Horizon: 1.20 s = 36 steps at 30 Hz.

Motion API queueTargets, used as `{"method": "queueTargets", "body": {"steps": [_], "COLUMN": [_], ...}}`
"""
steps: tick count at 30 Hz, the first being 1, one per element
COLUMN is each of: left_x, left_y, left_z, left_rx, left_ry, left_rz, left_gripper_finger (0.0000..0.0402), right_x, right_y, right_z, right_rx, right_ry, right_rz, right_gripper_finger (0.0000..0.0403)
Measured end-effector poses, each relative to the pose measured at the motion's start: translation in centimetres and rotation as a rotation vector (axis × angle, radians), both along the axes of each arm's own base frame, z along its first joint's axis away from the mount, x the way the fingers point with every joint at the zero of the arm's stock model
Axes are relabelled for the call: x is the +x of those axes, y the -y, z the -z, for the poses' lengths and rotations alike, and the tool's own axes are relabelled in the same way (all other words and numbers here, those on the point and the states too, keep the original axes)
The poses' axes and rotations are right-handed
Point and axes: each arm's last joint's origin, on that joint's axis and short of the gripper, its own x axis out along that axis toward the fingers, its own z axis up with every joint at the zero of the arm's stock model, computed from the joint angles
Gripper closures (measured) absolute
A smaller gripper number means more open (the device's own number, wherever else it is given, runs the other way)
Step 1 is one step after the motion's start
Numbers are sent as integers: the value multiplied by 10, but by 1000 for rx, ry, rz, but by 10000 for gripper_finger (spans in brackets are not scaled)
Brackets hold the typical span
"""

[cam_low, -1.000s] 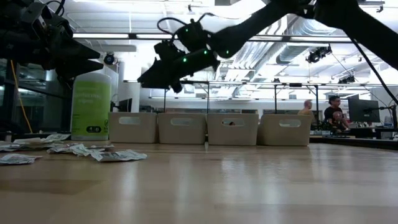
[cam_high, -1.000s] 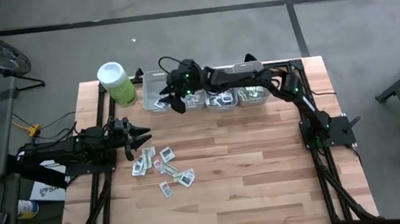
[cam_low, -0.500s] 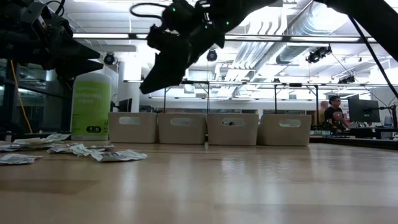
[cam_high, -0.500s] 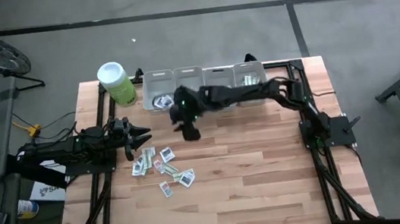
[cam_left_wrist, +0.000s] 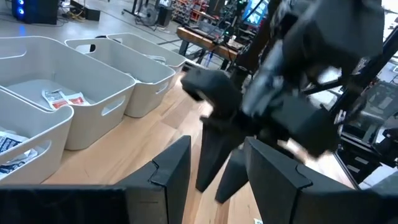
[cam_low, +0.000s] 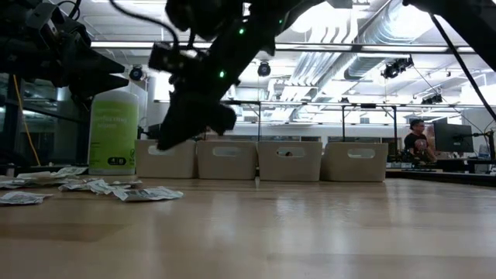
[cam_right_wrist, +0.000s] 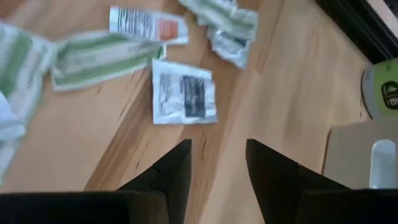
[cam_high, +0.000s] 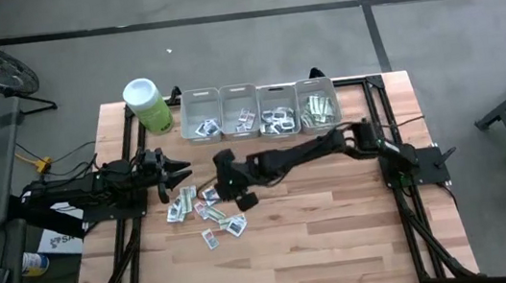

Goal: Pick & Place First Aid Supplies
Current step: Put the towelette pack into the middle right gray bin

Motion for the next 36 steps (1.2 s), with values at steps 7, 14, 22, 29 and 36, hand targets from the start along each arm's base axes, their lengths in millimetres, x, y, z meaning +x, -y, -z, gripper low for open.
{"method": "queueTargets", "body": {"steps": [7,14,22,29,36], "left_x": [0,0,0,0,0], "left_y": [0,0,0,0,0], "left_z": [0,0,0,0,0], "left_rx": [0,0,0,0,0], "left_ry": [0,0,0,-1,0], "left_rz": [-1,-1,0,0,0], "left_gripper_finger": [252,252,252,252,252], "right_x": [7,10,14,14,19], "right_y": [-24,-37,-41,-41,-41], "right_z": [28,52,57,61,73], "right_rx": [-99,-196,-275,-316,-363], "right_ry": [-14,-52,-13,-29,-15], "right_rz": [-83,-159,-154,-170,-229], "right_gripper_finger": [258,262,263,263,263]}}
